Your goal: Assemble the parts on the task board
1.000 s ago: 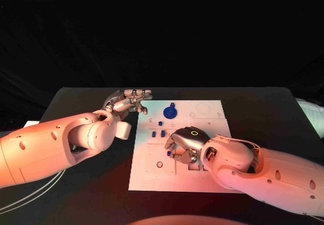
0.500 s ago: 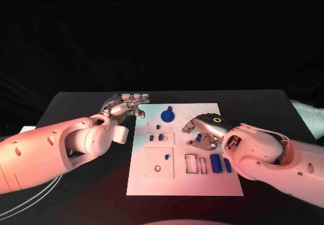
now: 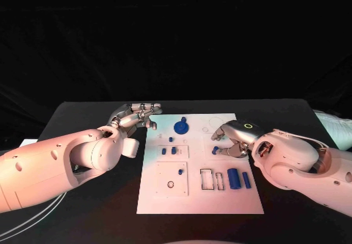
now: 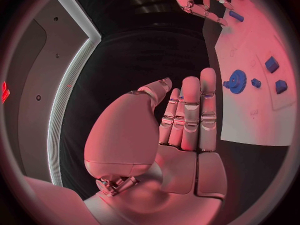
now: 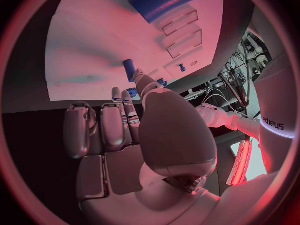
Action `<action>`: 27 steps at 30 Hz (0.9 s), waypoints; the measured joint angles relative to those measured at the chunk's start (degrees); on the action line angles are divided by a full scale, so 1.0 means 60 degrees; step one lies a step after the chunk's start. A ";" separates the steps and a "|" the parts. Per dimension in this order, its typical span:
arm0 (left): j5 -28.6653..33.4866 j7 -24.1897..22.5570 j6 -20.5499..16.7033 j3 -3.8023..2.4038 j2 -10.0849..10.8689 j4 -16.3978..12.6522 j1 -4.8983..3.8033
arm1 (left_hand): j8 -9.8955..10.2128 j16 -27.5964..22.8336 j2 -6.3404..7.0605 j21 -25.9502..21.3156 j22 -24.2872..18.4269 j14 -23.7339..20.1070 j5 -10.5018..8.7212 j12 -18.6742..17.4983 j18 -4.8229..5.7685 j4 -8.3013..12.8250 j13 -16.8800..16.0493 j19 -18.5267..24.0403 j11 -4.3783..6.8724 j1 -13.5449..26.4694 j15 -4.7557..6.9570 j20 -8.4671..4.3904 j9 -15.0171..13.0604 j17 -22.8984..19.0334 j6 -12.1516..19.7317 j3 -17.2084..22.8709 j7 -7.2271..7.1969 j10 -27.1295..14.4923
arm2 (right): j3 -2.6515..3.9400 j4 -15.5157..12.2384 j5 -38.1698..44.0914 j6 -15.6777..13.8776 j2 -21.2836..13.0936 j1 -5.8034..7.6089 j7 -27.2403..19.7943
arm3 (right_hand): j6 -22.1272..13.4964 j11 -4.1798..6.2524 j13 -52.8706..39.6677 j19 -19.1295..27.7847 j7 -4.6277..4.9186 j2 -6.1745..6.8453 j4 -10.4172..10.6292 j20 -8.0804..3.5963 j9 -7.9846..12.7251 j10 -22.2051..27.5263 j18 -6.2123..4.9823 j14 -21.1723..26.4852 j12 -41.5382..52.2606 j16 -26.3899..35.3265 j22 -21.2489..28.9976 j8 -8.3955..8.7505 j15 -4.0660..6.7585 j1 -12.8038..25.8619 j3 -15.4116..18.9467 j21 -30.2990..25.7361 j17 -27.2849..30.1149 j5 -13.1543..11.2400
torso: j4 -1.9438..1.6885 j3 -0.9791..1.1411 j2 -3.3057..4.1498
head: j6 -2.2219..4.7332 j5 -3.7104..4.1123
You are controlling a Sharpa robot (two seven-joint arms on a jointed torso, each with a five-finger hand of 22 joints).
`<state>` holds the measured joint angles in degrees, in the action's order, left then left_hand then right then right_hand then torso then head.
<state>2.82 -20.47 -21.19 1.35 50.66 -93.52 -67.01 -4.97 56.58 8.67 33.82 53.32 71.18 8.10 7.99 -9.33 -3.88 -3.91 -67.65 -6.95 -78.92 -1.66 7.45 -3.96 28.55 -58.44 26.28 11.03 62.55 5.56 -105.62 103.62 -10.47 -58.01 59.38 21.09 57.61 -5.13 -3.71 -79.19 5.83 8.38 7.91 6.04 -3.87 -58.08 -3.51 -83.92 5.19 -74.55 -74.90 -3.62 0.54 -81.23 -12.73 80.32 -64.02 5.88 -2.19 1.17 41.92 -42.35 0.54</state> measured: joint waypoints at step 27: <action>0.0001 0.0024 0.0024 0.0004 0.0013 0.0017 0.0002 | -0.0024 0.0000 0.0000 0.0001 0.0001 0.0000 0.0000 0.0000 -0.0001 -0.0001 0.0000 0.0000 0.0000 0.0000 0.0000 0.0000 0.0000 0.0001 0.0000 0.0000 0.0000 0.0000 | -0.0009 0.0082 0.0033 0.0425 0.0262 -0.0074 -0.0024 | 0.0940 0.0171 -0.0011 -0.0034 0.0189 -0.0328 0.0210 -0.0033 -0.0079 -0.1258 0.0000 0.0001 0.0405 0.0015 -0.0007 -0.0133 0.0000 -0.0399 -0.0320 0.0000 -0.0091 0.0000 | 0.0000 -0.0008 0.0000 | -0.0057 -0.0005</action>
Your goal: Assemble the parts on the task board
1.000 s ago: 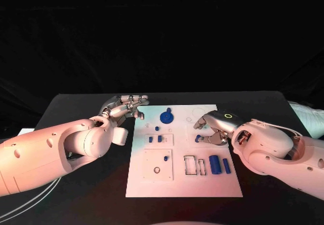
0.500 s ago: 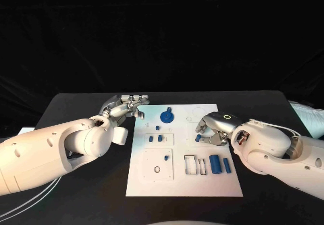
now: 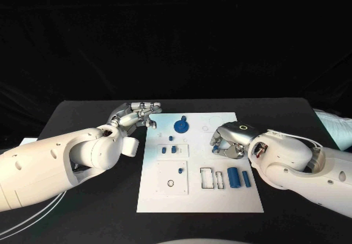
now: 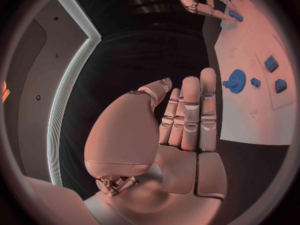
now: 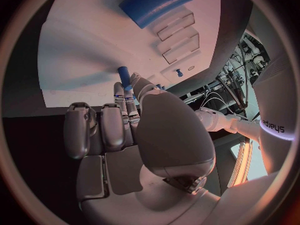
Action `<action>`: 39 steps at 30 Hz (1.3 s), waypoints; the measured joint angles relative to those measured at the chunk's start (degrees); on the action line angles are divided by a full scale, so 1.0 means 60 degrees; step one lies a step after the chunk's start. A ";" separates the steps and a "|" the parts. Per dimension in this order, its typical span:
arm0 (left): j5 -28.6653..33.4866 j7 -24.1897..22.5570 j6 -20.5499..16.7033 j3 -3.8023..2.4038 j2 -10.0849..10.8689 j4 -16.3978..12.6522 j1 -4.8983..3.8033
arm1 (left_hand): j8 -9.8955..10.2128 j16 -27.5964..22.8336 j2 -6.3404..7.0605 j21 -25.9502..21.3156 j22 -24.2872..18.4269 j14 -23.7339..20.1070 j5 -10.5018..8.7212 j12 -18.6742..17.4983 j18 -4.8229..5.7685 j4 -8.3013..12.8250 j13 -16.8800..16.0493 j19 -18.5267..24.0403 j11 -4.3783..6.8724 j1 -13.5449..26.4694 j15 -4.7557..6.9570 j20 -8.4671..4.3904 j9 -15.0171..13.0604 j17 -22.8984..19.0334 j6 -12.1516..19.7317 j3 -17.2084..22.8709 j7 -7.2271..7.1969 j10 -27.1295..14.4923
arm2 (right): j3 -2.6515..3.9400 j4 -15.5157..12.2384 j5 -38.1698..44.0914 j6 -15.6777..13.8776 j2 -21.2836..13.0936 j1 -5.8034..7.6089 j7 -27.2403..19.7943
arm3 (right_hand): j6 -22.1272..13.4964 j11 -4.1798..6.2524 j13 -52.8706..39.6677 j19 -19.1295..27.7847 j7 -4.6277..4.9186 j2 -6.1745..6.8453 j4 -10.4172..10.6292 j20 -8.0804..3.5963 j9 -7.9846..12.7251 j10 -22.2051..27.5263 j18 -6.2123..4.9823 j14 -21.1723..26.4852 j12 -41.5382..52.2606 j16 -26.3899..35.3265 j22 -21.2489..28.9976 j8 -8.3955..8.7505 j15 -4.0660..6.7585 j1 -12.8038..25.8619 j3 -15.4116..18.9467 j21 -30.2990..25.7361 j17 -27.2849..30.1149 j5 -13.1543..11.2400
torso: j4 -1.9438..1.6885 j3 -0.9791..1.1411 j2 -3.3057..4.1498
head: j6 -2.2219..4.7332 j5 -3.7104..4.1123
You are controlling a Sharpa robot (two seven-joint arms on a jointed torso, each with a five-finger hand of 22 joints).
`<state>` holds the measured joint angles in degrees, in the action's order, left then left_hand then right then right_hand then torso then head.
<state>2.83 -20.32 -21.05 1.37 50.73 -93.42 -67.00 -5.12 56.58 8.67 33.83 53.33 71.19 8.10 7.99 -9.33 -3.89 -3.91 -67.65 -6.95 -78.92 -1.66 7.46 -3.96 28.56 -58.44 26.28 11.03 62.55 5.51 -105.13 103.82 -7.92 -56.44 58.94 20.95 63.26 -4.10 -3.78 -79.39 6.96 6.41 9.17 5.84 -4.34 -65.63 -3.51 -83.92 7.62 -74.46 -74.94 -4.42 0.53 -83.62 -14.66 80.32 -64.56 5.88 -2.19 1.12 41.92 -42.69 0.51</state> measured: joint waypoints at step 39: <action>0.0000 0.0010 0.0016 0.0001 -0.0029 0.0042 0.0007 | -0.0014 0.0000 0.0000 0.0000 -0.0018 -0.0033 0.0000 0.0000 0.0000 0.0026 0.0000 0.0000 -0.0033 0.0000 -0.0034 0.0000 0.0000 -0.0024 0.0000 -0.0026 0.0000 -0.0033 | 0.0058 -0.1439 -0.0207 -0.0969 -0.0195 0.0132 -0.0075 | 0.0690 -0.0087 -0.0016 -0.0137 0.0024 -0.0137 -0.0663 -0.0136 -0.0154 -0.0700 0.0000 0.0000 -0.0338 -0.0128 0.0005 -0.0097 0.0068 -0.0549 -0.1371 0.0118 -0.0136 -0.0527 | -0.0002 -0.0004 -0.0008 | -0.0047 -0.0058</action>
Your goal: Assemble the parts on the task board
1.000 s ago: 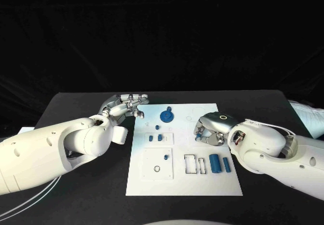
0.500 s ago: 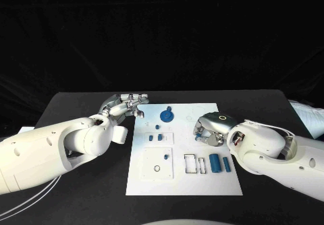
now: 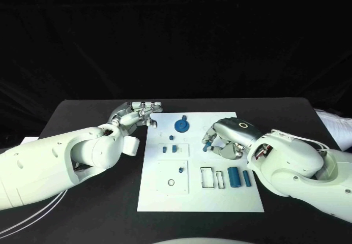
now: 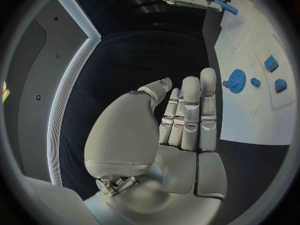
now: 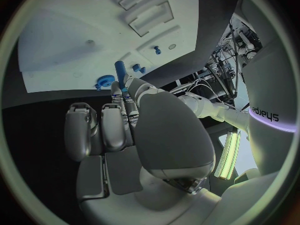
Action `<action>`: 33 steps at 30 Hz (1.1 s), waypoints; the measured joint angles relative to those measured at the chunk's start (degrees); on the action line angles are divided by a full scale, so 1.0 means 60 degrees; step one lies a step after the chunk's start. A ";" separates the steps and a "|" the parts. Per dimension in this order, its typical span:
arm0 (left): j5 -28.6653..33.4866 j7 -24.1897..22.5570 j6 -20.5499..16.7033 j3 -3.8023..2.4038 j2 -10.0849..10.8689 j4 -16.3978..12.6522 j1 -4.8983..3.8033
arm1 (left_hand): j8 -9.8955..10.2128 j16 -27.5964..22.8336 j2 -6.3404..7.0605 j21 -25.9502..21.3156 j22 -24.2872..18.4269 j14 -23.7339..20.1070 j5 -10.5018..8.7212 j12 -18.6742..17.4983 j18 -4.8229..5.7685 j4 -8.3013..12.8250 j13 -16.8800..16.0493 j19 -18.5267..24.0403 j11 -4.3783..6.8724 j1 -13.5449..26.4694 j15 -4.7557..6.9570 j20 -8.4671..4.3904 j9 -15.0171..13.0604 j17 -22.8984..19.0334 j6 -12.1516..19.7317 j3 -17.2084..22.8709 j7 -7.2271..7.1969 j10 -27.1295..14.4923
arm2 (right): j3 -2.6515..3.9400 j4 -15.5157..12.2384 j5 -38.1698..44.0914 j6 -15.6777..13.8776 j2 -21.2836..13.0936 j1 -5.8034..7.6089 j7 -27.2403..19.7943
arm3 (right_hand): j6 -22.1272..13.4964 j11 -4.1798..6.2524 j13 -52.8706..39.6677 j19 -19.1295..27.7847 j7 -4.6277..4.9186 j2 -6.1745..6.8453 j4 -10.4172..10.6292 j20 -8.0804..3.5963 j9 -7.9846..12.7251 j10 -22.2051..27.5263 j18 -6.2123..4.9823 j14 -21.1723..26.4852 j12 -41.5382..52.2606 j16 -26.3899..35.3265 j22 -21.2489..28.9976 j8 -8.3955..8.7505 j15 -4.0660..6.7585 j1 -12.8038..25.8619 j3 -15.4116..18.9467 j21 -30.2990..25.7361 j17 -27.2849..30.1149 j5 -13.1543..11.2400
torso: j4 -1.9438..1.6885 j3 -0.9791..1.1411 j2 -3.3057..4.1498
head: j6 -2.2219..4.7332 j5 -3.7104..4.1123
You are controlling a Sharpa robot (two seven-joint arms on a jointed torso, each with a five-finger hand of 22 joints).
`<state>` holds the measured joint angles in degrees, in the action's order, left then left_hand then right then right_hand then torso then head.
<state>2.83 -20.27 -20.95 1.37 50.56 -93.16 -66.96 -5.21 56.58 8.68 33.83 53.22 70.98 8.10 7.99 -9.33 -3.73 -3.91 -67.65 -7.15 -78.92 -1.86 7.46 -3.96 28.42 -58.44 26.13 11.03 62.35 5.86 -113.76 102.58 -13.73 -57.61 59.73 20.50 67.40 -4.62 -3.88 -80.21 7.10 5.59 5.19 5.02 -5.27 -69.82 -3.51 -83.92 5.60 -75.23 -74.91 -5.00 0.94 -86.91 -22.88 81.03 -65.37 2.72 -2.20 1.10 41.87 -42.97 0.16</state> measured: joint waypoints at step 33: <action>0.0000 -0.0002 0.0021 0.0000 -0.0068 0.0011 0.0011 | 0.0000 0.0000 0.0000 -0.0036 -0.0014 0.0000 0.0000 0.0037 0.0000 0.0000 0.0000 0.0000 0.0000 0.0000 0.0000 0.0000 0.0000 -0.0019 0.0000 0.0000 0.0000 0.0000 | -0.0386 0.0800 -0.0897 0.0301 0.2205 -0.1063 -0.0836 | -0.0029 -0.0034 -0.0002 0.0000 0.0027 0.0000 -0.0036 0.0001 -0.0017 -0.0033 0.0000 0.0000 -0.0057 0.0001 -0.0006 0.0084 -0.0001 0.0000 -0.0144 0.0030 0.0022 0.0118 | 0.0005 -0.0003 0.0014 | -0.0203 -0.0287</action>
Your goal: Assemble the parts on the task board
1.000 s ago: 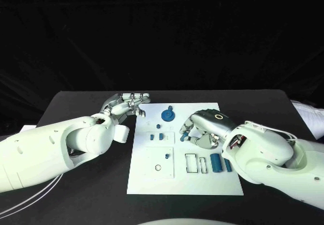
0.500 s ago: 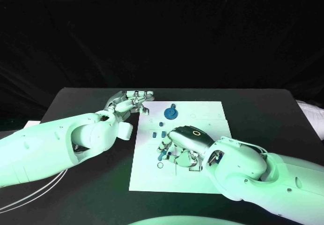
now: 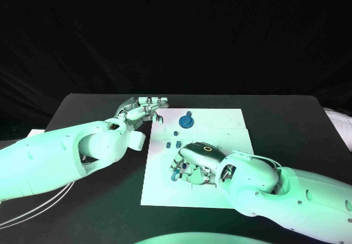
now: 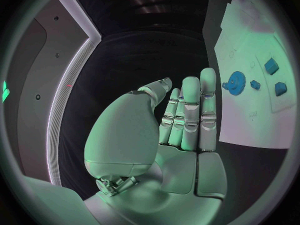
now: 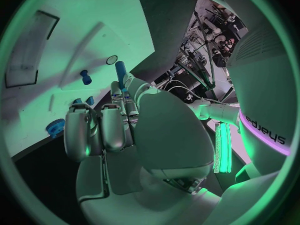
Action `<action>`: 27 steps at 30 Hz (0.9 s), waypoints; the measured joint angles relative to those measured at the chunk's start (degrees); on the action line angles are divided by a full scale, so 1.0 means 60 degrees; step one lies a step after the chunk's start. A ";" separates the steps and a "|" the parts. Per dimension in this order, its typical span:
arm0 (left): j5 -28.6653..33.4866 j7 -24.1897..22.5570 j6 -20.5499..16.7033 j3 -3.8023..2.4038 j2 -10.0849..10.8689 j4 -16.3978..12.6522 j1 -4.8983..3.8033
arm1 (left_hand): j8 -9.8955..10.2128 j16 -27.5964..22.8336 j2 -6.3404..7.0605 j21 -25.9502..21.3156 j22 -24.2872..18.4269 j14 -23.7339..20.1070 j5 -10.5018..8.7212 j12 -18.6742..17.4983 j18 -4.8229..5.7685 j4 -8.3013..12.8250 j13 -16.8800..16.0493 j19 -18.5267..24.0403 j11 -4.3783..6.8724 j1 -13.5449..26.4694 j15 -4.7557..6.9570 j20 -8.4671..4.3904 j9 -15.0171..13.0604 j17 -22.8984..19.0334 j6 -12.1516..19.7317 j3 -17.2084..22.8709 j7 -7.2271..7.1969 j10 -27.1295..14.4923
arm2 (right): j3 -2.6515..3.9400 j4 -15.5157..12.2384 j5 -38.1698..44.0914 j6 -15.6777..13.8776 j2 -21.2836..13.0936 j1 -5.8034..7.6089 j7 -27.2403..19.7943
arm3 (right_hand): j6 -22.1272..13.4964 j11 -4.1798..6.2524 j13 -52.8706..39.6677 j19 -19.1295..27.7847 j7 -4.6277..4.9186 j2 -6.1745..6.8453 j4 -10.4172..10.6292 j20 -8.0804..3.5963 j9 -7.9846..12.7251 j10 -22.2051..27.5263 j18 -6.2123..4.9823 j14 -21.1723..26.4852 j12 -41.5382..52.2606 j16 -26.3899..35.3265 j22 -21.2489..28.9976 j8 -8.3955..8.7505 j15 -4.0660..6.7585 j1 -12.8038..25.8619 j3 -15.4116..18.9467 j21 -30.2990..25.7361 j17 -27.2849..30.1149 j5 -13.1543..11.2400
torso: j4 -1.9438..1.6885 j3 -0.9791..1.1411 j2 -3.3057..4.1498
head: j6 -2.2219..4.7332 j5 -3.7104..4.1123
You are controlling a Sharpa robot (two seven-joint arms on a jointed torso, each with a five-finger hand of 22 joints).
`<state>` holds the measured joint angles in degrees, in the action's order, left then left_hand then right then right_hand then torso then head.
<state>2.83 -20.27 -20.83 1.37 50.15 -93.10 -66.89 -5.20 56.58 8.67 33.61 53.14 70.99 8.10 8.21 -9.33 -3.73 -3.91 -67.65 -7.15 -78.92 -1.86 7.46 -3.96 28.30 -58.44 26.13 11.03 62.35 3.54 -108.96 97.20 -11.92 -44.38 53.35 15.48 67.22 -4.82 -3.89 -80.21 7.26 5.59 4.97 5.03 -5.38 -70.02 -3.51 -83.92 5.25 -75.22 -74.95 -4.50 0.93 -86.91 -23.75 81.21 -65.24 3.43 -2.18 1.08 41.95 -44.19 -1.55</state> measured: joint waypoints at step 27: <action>0.0000 0.0004 0.0009 0.0000 0.0017 -0.0004 0.0001 | 0.0000 0.0000 0.0000 0.0001 -0.0004 0.0000 0.0000 0.0000 0.0001 0.0000 0.0000 0.0000 0.0000 0.0000 0.0001 0.0000 0.0000 -0.0001 0.0000 0.0000 0.0000 0.0000 | -0.0044 0.0188 0.0740 0.0527 0.0198 -0.0003 0.0326 | 0.0029 -0.0034 -0.0023 0.0000 0.0042 0.0000 -0.0122 0.0000 0.0000 -0.0034 0.0000 0.0000 -0.0091 0.0001 0.0003 0.0055 0.0000 0.0000 -0.0119 0.0000 0.0000 0.0041 | 0.0004 0.0006 -0.0005 | -0.0043 0.0036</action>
<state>2.83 -20.25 -20.77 1.37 50.25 -93.13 -66.89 -5.20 56.58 8.68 33.61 53.12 70.99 8.10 8.21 -9.33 -3.73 -3.92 -67.65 -7.15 -78.92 -1.86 7.46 -3.96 28.30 -58.44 26.13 11.03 62.35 3.28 -107.83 101.63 -8.76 -43.19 53.33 17.44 67.40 -5.03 -4.03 -80.21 7.51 5.59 4.24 5.03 -5.37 -70.22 -3.51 -83.92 4.71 -75.22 -74.93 -4.17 0.93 -86.92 -24.46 81.21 -65.24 3.68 -2.15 1.12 41.92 -44.45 -1.34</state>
